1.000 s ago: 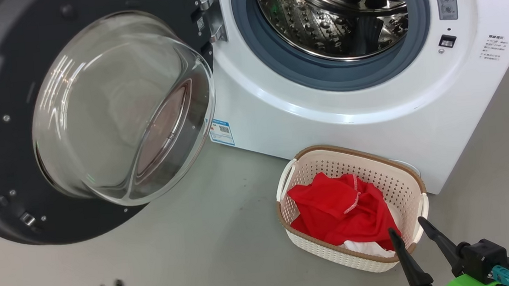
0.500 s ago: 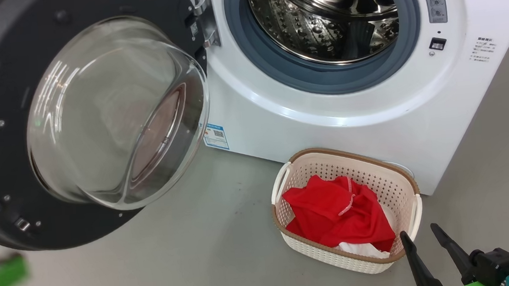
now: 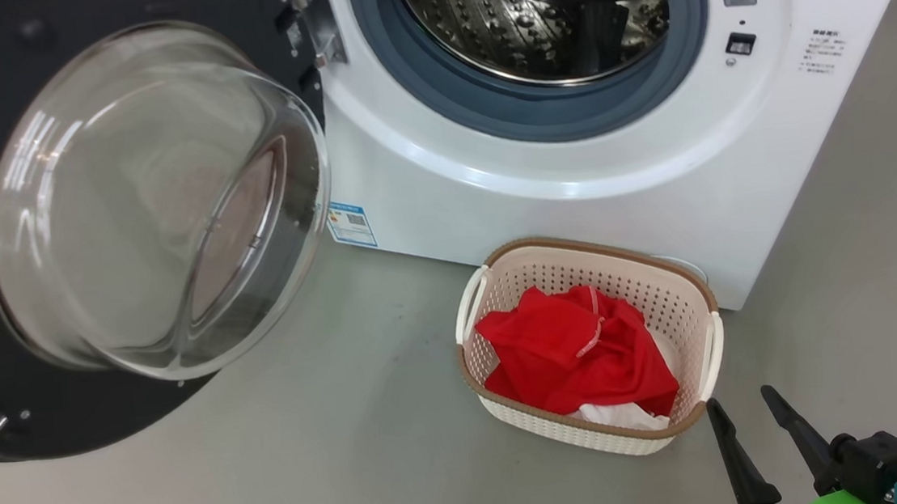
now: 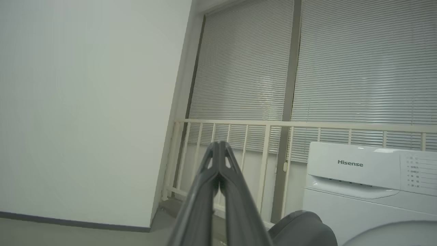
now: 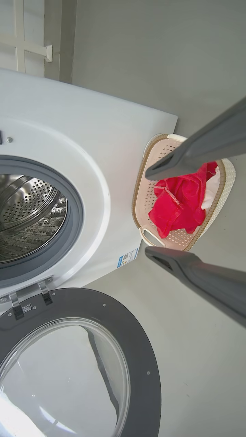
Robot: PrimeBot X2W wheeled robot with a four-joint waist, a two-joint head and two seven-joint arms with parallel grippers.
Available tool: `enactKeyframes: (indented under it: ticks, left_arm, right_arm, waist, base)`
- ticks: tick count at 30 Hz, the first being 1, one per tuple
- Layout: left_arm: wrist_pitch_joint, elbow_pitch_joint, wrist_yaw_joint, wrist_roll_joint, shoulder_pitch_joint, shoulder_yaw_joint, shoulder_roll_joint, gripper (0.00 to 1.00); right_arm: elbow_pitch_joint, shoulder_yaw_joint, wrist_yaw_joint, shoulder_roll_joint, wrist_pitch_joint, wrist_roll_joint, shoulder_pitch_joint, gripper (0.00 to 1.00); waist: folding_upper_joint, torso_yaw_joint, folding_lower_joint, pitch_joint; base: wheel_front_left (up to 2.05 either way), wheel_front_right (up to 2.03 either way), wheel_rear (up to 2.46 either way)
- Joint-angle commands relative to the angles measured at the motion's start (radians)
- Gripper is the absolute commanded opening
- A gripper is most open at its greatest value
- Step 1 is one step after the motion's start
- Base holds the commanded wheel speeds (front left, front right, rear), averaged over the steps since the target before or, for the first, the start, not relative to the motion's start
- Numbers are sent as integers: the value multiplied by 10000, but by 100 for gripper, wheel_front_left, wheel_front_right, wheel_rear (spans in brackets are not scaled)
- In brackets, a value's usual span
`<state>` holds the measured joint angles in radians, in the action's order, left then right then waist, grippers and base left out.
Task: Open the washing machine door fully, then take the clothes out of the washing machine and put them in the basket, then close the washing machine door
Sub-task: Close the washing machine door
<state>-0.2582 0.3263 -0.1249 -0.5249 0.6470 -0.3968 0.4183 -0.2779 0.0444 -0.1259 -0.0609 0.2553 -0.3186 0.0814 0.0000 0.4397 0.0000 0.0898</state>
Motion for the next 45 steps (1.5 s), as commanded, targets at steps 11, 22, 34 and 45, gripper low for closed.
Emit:
enactKeyframes:
  ticks: [11,22,34,45]
  left_arm:
    - [4028,5196,-56,-5340,2055,117,2298,0]
    - [7744,7006,-55,-6335,2309,641,2520,0]
    - [9779,5558,-56,-7170,1208,1242,2264,0]
    - [11444,2140,-57,-8434,-474,2019,2138,0]
  right_arm:
    - [331,178,-48,-195,65,133,-446,100]
    - [377,-2,-48,-278,65,233,-473,100]
    - [406,-104,-48,-273,65,257,-365,100]
    - [442,-126,-48,-222,65,262,-208,100]
  waist:
    - [0,-185,0,432]
    - [0,-178,0,455]
    - [0,-192,0,198]
    - [0,-381,0,-249]
  base:
    - [0,0,0]
    - [0,0,0]
    - [0,0,0]
    - [0,0,0]
